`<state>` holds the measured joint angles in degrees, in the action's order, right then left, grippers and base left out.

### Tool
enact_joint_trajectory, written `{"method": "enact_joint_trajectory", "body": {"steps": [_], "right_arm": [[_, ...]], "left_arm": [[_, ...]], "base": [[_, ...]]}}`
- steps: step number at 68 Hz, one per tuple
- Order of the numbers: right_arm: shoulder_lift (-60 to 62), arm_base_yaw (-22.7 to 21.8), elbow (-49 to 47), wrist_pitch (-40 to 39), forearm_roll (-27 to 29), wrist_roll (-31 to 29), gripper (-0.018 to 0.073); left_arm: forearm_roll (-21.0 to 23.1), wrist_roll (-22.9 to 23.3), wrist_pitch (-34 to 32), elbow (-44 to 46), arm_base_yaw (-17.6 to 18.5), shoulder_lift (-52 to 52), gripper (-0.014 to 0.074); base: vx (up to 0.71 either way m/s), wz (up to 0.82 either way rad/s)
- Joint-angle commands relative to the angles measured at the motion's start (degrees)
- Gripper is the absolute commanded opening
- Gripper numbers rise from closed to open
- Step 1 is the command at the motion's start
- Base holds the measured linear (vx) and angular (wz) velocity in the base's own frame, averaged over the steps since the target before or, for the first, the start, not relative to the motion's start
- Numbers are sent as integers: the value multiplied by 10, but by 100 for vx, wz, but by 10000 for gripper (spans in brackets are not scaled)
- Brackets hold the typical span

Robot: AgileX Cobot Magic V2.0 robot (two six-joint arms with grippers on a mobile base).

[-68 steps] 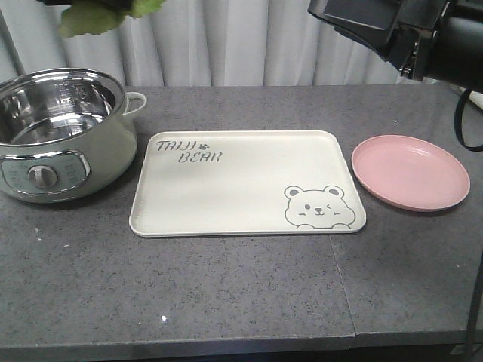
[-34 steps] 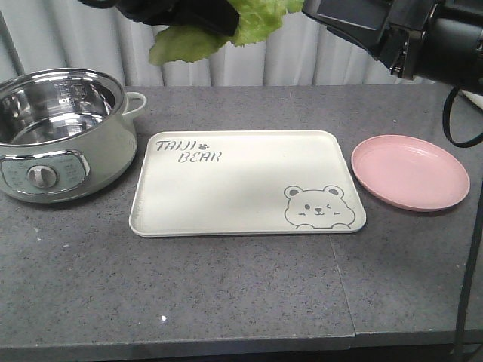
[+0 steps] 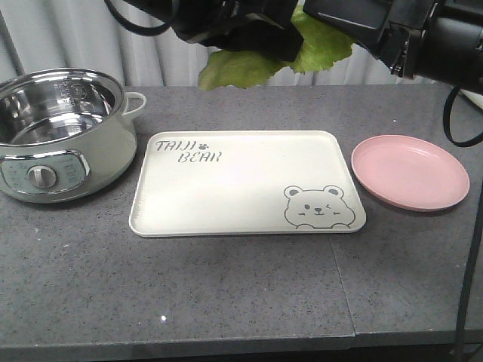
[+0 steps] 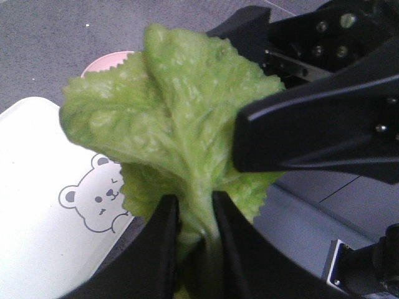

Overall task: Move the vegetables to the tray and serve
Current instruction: 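Lift the lettuce leaf out of the pot and pass it to the right gripper, then carry the lettuce with the right gripper and lower it onto the pink plate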

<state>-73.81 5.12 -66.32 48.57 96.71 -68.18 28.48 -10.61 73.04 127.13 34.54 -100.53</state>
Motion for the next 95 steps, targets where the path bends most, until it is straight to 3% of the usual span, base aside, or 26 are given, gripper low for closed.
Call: {"method": "enact_joint_trajectory", "body": {"steps": [1, 19, 41, 48, 67, 74, 84, 95], "right_arm": [[13, 0, -19, 5, 75, -4, 428], [13, 0, -19, 5, 74, -8, -17], [13, 0, -19, 4, 74, -9, -10], [13, 0, -19, 4, 74, -11, -10], [14, 0, -19, 5, 74, -16, -10], [15, -2, -19, -5, 72, -45, -7], [15, -55, -19, -8, 64, -22, -6], [15, -155, -19, 21, 14, 18, -6]], "left_arm": [[19, -2, -14, 15, 5, 28, -7], [9, -2, -14, 15, 5, 26, -7], [9, -3, -16, 15, 5, 26, 40], [10, -3, -15, 15, 5, 26, 112], [10, -2, -14, 15, 5, 27, 433], [9, 7, -14, 16, 5, 28, 489], [-22, 10, -14, 17, 5, 45, 492], [-129, 25, -14, 17, 5, 79, 478]], "base": [[0, 0], [0, 0], [0, 0], [0, 0], [0, 0], [0, 0], [0, 0], [0, 0]]}}
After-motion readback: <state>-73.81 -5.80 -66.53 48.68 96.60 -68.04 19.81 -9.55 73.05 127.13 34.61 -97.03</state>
